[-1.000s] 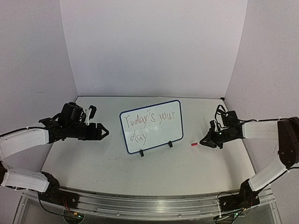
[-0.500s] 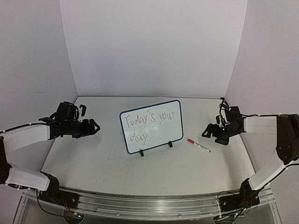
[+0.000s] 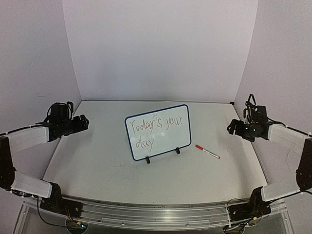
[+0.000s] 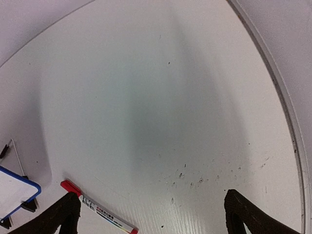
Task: Write a sentence on the whiteboard
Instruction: Reset both arms
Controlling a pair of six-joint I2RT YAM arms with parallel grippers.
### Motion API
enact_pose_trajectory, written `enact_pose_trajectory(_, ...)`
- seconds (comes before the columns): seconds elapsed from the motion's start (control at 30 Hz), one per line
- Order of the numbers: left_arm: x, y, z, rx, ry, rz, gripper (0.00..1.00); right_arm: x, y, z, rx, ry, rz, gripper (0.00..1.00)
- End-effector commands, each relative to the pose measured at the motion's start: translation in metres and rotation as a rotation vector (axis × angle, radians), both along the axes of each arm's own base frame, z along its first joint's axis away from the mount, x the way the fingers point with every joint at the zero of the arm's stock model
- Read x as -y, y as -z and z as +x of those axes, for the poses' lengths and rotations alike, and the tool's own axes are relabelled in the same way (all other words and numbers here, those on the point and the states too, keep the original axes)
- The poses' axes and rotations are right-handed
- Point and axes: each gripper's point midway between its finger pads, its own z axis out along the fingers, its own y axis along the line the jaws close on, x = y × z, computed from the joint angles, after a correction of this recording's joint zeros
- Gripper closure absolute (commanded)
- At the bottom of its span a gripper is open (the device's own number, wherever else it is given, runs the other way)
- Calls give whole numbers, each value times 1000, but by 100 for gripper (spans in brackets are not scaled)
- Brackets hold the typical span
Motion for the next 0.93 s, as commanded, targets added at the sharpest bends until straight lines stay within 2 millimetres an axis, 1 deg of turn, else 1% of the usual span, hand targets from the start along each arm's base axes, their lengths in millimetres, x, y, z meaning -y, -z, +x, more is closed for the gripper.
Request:
enact_pose_trajectory(0.0,-29,-58,14,265,-99,147,13,19,-41,1,261,74,-75,2)
enact_pose_trajectory(0.03,-34,-60,12,288,-117,171,12,22,-44,0,304,85,-84,2)
enact_pose_trajectory(0.07,-38,-59,9,309,-133,189,12,24,-51,-1,356,96,-95,2)
enact_pose_trajectory(0.1,-41,-59,7,324,-142,210,11,27,-47,-6,377,105,-110,2)
enact_pose_trajectory(0.17,-45,-51,3,338,-153,237,11,35,-53,-11,451,136,-144,2)
enact_pose_trajectory(0.27,-49,-35,-2,341,-155,271,10,44,-50,-23,532,173,-188,2)
enact_pose_trajectory(0.37,-53,-17,-7,310,-160,300,9,51,-40,-33,545,205,-225,2)
enact_pose_trajectory(0.43,-54,-5,-11,289,-161,301,8,53,-37,-35,541,213,-235,2)
enact_pose_trajectory(0.5,-53,3,-14,281,-155,295,5,55,-36,-37,540,221,-240,2)
enact_pose_trajectory(0.57,-56,6,-17,276,-174,298,4,55,-36,-37,540,223,-242,2)
enact_pose_trajectory(0.67,-56,3,-17,291,-177,299,4,55,-36,-37,540,220,-241,2)
enact_pose_trajectory(0.9,-53,1,-18,305,-159,291,3,55,-36,-38,542,221,-240,2)
